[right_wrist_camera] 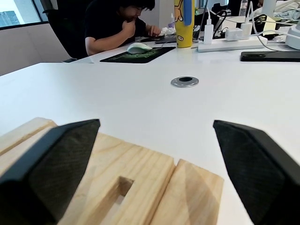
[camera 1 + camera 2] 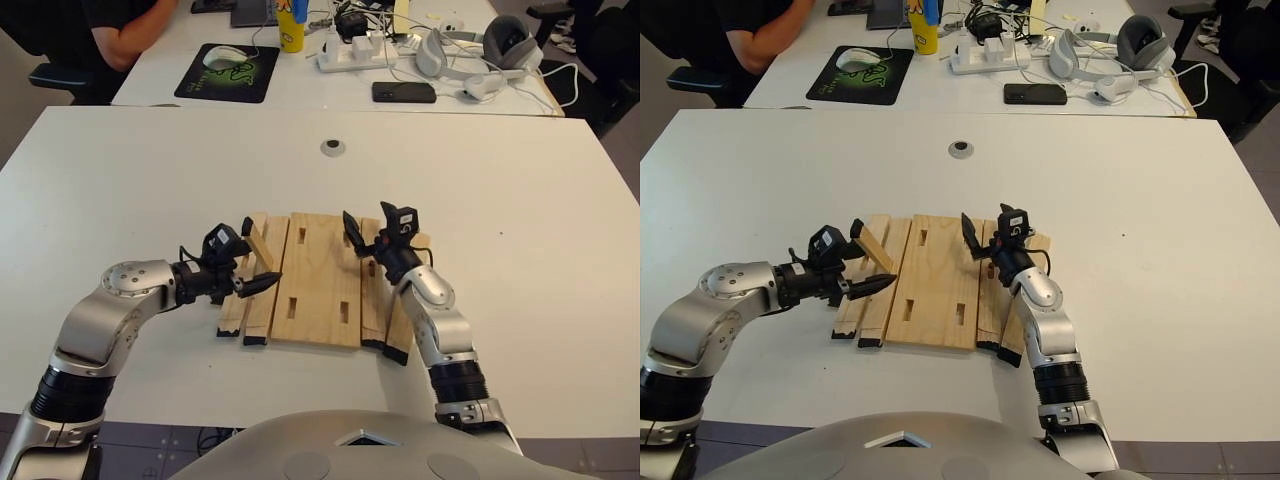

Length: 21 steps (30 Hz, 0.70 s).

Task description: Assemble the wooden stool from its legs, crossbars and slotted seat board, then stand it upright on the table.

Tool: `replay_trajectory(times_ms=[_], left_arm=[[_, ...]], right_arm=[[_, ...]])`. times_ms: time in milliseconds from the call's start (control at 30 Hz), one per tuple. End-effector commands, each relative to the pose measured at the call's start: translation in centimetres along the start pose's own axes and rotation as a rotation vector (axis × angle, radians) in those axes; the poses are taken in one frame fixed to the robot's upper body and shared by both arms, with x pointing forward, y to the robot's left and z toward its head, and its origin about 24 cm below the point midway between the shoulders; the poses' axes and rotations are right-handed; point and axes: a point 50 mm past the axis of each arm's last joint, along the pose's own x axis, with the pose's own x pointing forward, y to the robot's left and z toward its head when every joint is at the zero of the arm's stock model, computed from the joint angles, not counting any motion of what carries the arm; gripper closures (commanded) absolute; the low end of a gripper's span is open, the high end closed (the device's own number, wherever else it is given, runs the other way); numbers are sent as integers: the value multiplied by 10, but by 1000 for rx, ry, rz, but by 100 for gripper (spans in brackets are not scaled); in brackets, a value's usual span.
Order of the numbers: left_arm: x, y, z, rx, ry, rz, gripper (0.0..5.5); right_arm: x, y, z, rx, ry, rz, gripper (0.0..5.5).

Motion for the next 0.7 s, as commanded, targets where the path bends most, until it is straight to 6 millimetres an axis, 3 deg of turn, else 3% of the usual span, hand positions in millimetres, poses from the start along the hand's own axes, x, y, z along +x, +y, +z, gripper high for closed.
replay_trajectory(times_ms=[33,133,500,700], left_arm=[[4,0,-1,-2,-18,28,149],[5,2,-1,-7,-34,51,170],[6,5,-4,-39,-62,102,364],[8,5,0,-45,-75,98,432]], right_arm=[[4,-1,2,-7,14,24,102],[5,0,2,-8,16,34,102],[9,3,2,-12,26,56,102],[9,2,0,-10,28,48,102]])
